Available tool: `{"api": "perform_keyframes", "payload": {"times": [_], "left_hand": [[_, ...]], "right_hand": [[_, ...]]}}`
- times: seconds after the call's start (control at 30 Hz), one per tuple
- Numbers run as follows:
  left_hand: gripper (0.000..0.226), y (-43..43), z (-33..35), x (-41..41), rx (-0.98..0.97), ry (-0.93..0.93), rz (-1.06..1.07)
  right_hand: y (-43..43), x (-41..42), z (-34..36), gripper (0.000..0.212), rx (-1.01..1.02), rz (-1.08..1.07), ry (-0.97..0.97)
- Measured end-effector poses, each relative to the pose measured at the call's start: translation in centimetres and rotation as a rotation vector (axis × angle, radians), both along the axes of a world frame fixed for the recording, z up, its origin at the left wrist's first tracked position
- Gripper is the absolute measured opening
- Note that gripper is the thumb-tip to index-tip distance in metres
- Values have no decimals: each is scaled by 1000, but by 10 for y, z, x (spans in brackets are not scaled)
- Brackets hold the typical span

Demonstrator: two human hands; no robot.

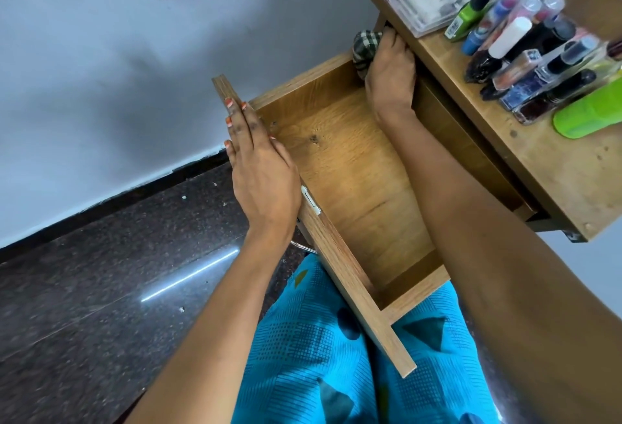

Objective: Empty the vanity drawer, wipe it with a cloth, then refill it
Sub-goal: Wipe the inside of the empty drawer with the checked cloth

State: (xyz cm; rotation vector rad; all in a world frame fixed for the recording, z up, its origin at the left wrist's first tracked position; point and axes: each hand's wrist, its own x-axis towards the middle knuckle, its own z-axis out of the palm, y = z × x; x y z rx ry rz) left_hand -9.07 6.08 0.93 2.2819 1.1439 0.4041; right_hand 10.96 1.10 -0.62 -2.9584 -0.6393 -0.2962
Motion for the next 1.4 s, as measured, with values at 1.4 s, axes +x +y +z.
{"api": "perform_keyframes", "payload": {"times": [1.4], "left_hand": [[52, 0, 1, 0, -22, 10, 3]], "right_hand": [[40, -85, -1, 65, 522, 881, 654]]}}
